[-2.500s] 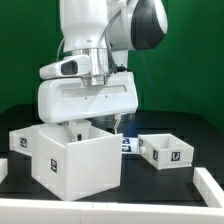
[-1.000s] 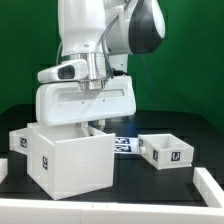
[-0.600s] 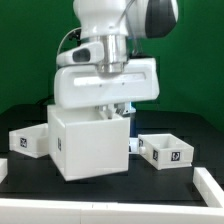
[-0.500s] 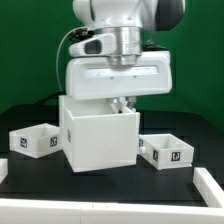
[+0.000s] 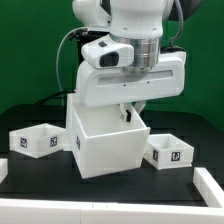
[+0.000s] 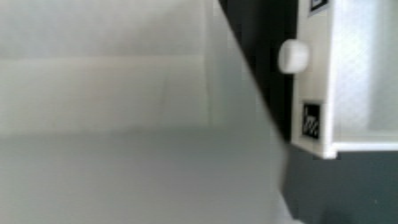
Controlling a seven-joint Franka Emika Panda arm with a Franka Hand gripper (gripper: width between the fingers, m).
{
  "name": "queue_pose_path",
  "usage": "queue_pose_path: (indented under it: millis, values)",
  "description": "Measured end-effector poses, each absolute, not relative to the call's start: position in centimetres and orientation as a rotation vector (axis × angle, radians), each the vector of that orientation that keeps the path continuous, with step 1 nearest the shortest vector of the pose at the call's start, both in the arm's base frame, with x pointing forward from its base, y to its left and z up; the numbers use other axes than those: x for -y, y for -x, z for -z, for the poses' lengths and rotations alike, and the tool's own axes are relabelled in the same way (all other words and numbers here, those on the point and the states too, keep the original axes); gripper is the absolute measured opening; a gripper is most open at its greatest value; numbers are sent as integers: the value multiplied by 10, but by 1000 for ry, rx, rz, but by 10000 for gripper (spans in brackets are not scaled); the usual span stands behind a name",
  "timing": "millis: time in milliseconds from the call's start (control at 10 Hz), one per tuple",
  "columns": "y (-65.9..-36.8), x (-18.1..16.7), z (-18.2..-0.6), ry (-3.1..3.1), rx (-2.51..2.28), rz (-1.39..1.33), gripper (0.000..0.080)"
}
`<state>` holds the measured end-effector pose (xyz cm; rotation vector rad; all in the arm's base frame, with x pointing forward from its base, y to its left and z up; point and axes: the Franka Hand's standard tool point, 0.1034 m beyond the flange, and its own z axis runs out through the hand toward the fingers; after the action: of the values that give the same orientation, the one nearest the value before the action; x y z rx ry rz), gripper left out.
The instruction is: Assemble drawer
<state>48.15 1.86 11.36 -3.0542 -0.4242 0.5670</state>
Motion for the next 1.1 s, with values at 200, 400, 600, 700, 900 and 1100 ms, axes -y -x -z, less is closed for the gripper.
queue_pose_path:
  millis: [200,400,600,700,900,1100]
  values:
    - [-492,-42,-112,3092,258,-806,31]
    - [-492,-45,-109,3015,321,-986,31]
    - [-487,-47,-105,2934,324,-1210,31]
    - [-489,-46,-110,2913,262,-1392,31]
    - [-507,-50,-108,2826,190,-1713,31]
    - [-510,-51,-99,2723,227,-1832,31]
